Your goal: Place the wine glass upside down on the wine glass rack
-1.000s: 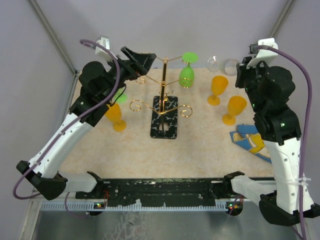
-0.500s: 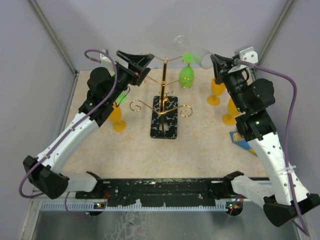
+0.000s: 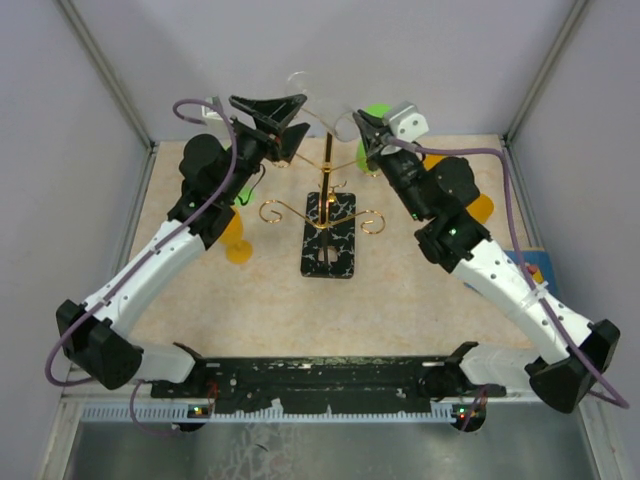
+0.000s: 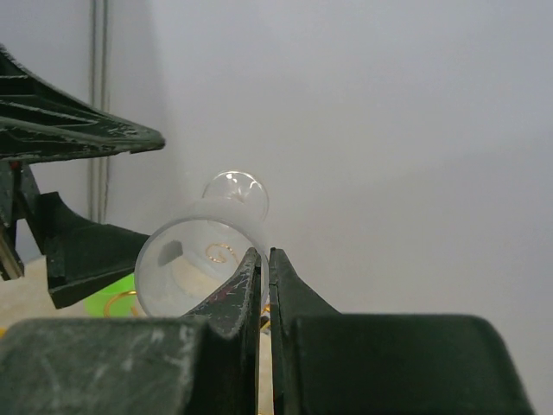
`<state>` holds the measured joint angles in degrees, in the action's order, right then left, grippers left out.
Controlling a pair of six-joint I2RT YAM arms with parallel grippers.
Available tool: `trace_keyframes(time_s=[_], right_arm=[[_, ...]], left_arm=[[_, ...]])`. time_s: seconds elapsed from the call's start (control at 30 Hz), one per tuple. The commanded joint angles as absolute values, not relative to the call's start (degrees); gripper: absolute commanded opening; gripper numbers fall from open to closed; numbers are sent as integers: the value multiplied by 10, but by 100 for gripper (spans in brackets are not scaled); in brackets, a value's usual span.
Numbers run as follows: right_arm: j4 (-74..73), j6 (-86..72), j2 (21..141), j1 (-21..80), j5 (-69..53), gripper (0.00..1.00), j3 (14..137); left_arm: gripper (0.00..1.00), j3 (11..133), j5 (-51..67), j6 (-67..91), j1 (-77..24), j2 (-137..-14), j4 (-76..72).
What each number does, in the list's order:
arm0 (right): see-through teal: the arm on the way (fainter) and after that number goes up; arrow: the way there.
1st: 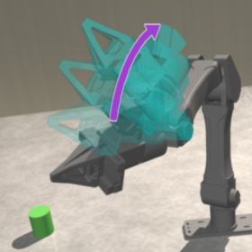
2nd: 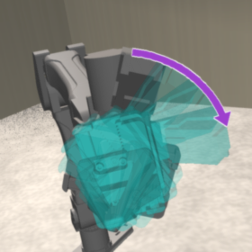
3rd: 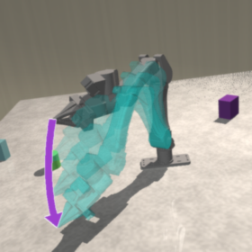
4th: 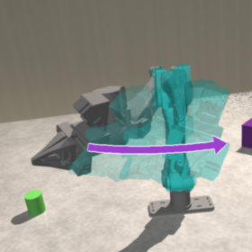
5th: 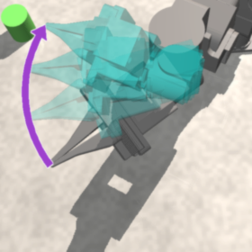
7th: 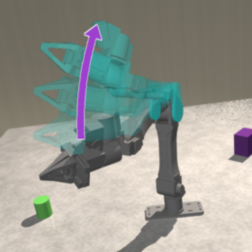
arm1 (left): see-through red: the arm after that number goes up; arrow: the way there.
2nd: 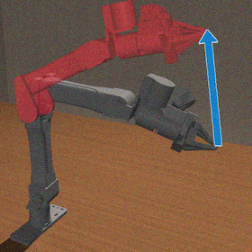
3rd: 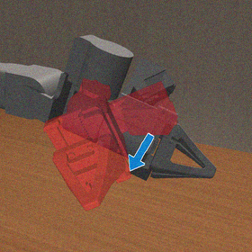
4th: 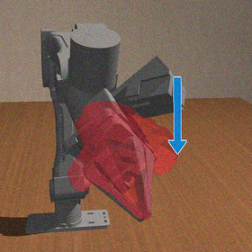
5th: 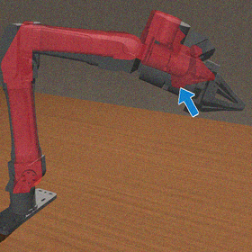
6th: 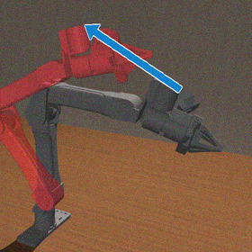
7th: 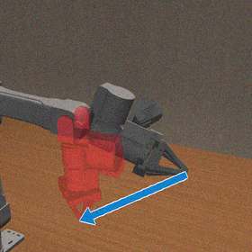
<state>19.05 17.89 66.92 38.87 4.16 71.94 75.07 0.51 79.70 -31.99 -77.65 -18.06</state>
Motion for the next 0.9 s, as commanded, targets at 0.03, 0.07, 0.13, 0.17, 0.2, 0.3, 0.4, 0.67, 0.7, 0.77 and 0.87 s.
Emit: trace_keyframes(time_s=[0.03,0.07,0.13,0.17,0.2,0.3,0.4,0.67,0.7,0.77,0.87], right_arm=[[302,224,678,427,76,0,715],[307,222,679,430,74,0,713],[311,227,678,443,75,0,711],[313,235,678,451,79,0,710],[313,244,678,461,85,0,709],[314,255,676,477,91,0,705],[321,255,672,487,87,0,694],[315,300,665,519,138,0,682],[317,306,665,522,143,0,681],[317,313,665,528,149,0,677],[317,325,662,543,151,0,672]], left_arm=[[93,744,-7,814,-317,-776,-215],[93,742,-10,812,-316,-775,-213],[91,737,-19,810,-316,-772,-212],[90,733,-23,811,-316,-772,-212],[89,729,-26,810,-316,-771,-215],[85,726,-28,806,-315,-773,-223],[84,727,-26,805,-314,-779,-223],[77,712,-42,804,-309,-779,-243],[76,712,-43,802,-309,-779,-244],[74,712,-46,798,-308,-779,-246],[72,707,-50,805,-306,-778,-247]])
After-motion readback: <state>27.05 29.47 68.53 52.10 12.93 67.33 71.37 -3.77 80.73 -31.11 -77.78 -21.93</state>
